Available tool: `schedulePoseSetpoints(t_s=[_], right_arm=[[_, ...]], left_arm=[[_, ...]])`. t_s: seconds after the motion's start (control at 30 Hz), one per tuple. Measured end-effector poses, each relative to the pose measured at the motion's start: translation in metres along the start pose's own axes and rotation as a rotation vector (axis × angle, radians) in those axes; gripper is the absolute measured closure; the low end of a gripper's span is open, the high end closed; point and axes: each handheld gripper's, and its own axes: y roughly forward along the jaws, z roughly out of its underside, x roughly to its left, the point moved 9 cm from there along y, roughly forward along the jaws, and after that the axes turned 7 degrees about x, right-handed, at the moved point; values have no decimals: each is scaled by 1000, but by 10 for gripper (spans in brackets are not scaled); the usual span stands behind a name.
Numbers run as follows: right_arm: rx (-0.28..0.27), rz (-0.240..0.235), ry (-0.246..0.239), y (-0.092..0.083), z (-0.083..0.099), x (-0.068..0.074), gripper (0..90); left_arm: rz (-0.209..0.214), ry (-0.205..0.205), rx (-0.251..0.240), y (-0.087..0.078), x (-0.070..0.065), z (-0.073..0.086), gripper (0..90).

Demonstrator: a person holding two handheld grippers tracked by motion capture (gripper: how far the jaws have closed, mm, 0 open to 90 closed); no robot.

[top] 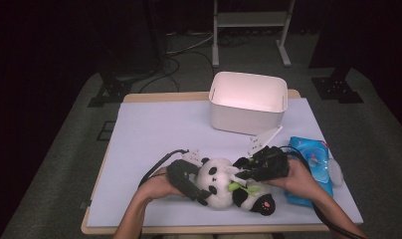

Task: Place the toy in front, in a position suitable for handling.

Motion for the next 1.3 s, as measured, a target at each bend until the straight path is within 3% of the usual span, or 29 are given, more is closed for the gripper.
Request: schedulePoseSetpoints(t_s=[0.17,0.3,0.5,0.63,0.67,0.93,1.07,1.1,1.3], right_arm=[[-4,3,38,-8,15,-2,789],[15,13,82,-12,39,-5,789],[5,40,108,-20,49,-13,789],[2,62,92,-21,38,-17,789],[1,68,74,-20,28,-18,789],[27,56,0,-5,-13,-16,785],[63,51,-17,4,-19,-12,775],[70,47,-16,5,-21,-11,736],[48,39,-10,-4,-19,-11,637]], left_arm=[[5,-12,-4,0,1,0,141],[2,-8,1,0,1,0,141],[-4,1,4,0,-1,-2,145],[-9,9,1,0,-3,-3,146],[-14,18,3,-1,-3,-4,146],[-17,27,-6,-3,-8,-8,147],[-17,27,6,-2,-7,-6,147],[-16,26,9,-2,-7,-5,147],[-11,24,8,-1,-6,-4,146]])
